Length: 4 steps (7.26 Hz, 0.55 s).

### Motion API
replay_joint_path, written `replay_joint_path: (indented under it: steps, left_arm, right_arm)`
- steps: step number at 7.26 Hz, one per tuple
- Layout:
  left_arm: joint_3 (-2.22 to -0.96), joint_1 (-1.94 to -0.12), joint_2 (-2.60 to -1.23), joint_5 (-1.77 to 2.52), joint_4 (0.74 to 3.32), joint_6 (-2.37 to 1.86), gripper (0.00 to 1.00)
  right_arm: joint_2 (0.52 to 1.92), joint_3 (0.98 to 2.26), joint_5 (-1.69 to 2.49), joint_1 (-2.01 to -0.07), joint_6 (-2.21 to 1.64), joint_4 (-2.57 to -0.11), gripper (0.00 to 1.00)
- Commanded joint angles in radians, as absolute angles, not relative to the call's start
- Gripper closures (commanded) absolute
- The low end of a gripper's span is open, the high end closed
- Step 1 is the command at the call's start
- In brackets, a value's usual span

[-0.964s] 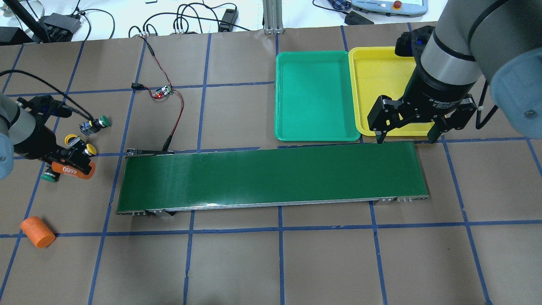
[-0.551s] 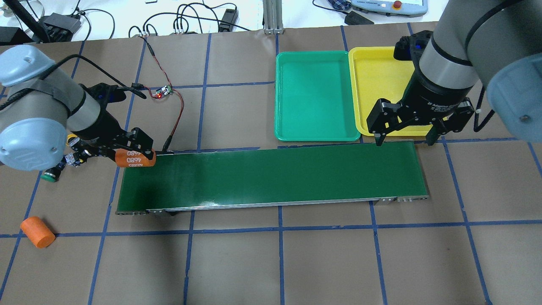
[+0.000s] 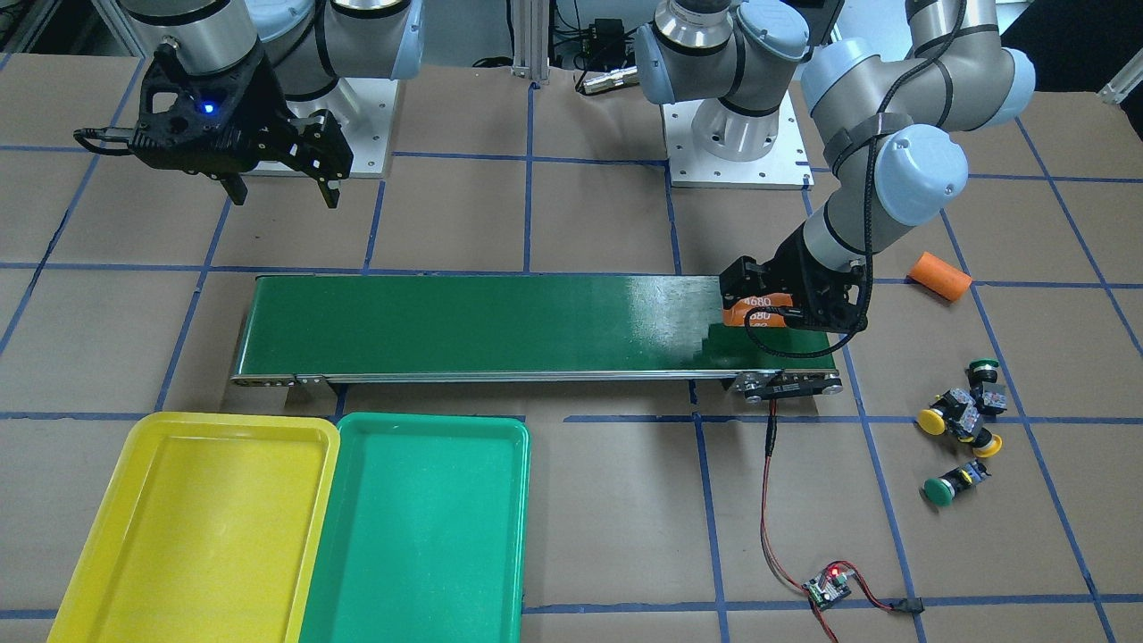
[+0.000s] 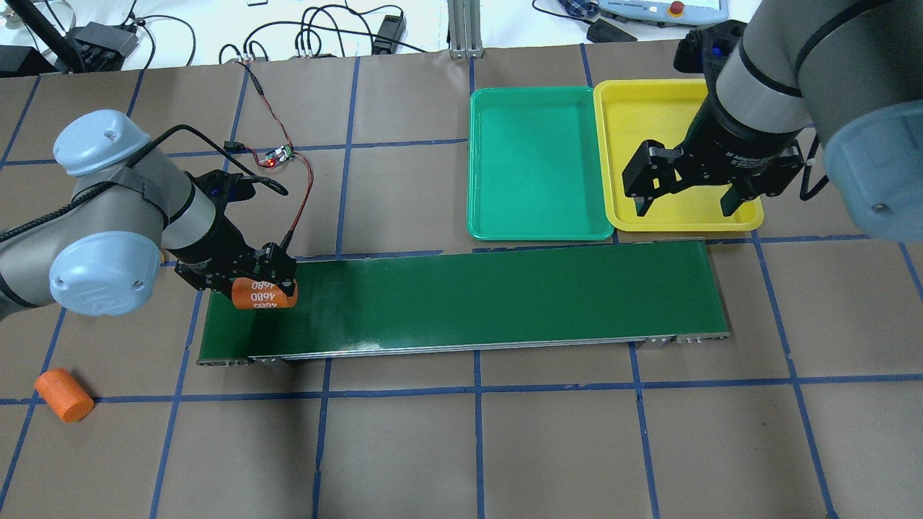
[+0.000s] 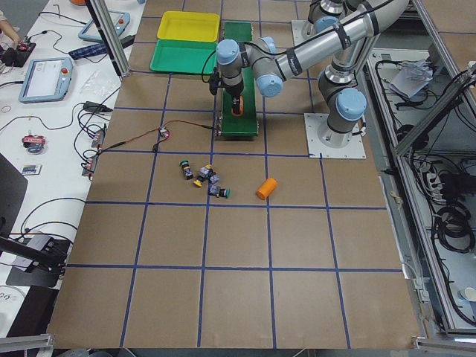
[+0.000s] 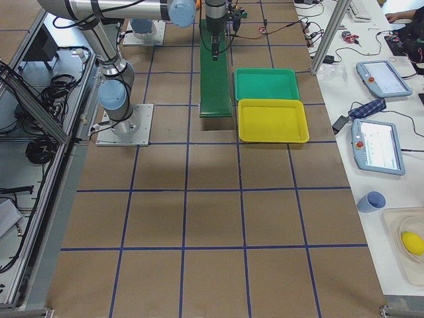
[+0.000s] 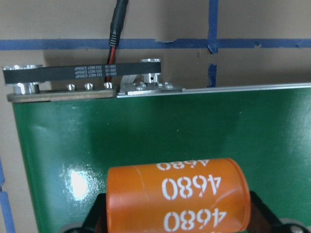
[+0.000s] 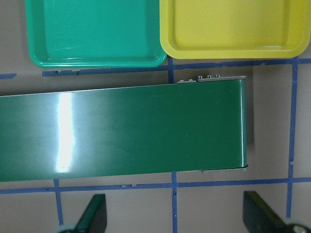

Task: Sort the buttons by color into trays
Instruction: 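Carry the orange cylinder with the left gripper onto the conveyor belt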

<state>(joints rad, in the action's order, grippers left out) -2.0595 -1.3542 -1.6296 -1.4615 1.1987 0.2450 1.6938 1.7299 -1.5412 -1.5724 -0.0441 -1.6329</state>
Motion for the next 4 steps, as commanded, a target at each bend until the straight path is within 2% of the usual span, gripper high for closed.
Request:
replay_joint_path:
  steps: [1,4]
  left_arm:
    - [-2.072,-1.355,-1.614,-1.460,1.198,0.255,0.00]
    - [-2.013,-1.263,-1.557,-1.463,1.307,0.271,0.00]
  right_arm:
    - [1.692,1.733,-1.536,-1.572,-0.046,-1.637,0.00]
    - [1.641,1.732,-1.536,-1.572,-0.035,-1.638,0.00]
